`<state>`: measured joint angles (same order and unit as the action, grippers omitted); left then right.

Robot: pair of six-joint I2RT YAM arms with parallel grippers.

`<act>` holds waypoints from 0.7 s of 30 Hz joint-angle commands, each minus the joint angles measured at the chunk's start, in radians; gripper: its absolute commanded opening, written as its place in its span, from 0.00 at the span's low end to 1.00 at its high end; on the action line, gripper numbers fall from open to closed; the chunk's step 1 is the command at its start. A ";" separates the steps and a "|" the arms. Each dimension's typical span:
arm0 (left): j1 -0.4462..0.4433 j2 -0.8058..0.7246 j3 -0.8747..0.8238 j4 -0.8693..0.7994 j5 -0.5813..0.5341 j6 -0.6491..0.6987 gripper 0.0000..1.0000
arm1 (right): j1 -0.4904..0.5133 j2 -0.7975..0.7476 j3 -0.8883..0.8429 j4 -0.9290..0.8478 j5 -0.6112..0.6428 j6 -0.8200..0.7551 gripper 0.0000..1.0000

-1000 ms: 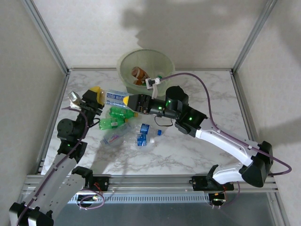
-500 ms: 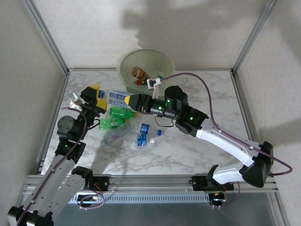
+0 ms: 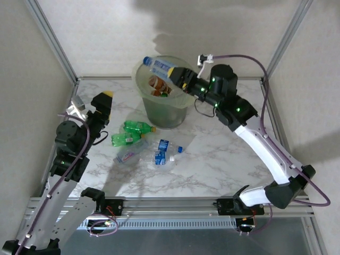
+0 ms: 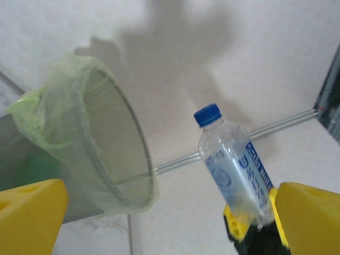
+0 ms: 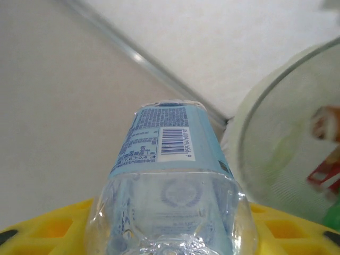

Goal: Put the plastic bottles in the bin

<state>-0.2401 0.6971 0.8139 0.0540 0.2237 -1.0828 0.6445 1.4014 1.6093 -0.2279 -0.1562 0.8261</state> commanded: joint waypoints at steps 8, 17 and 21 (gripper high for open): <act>0.009 0.042 0.028 -0.089 0.043 0.105 0.99 | -0.128 0.233 0.190 -0.142 -0.043 -0.051 0.54; 0.009 0.054 0.025 -0.090 0.049 0.110 1.00 | -0.129 0.366 0.339 -0.209 -0.032 -0.071 0.80; 0.009 0.059 0.028 -0.092 0.049 0.112 1.00 | -0.128 0.353 0.336 -0.197 -0.040 -0.069 0.80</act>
<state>-0.2401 0.7563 0.8139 -0.0383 0.2497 -0.9932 0.5186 1.7657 1.9102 -0.4248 -0.1837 0.7723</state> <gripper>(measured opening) 0.995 0.801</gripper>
